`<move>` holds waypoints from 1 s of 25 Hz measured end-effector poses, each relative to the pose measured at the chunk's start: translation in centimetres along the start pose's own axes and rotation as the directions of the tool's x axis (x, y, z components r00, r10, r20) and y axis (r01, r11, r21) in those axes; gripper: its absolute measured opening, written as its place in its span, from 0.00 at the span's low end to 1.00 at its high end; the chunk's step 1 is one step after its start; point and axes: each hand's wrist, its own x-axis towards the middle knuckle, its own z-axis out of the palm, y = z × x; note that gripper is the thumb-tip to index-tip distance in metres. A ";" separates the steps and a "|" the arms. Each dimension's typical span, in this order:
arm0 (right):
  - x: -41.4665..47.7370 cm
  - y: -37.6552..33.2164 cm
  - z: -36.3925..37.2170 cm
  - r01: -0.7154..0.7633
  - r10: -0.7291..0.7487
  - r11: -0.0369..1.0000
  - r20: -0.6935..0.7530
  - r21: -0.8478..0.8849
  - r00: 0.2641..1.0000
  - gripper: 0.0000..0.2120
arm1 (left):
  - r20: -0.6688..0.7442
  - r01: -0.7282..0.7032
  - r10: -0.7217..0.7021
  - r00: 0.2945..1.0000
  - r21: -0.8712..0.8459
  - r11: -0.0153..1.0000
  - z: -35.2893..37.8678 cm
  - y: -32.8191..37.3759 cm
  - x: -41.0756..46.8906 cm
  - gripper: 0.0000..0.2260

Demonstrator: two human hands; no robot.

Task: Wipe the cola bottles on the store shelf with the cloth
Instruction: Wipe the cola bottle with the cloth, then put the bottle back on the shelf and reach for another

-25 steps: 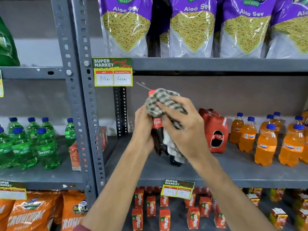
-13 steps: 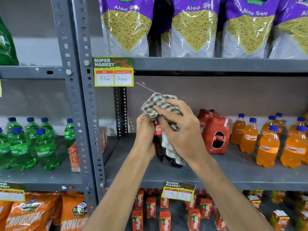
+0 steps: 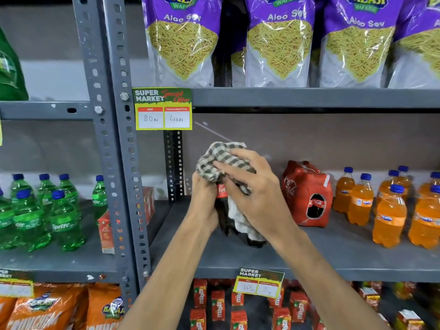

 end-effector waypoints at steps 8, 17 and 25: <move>-7.3 3.9 -1.6 0.108 -0.130 0.991 0.339 0.084 0.932 0.12 | -0.040 -0.086 0.084 0.996 -0.041 0.996 -3.3 -0.1 2.8 0.15; -5.7 5.9 -6.8 -0.098 0.105 0.994 -0.179 0.047 0.978 0.13 | 0.074 -0.122 0.101 0.992 0.384 0.915 -8.0 -6.7 3.2 0.17; -6.3 7.0 -7.8 -0.111 0.109 0.994 -0.235 0.006 0.966 0.16 | 0.113 -0.154 0.117 0.987 0.427 0.891 -9.1 -9.6 4.3 0.14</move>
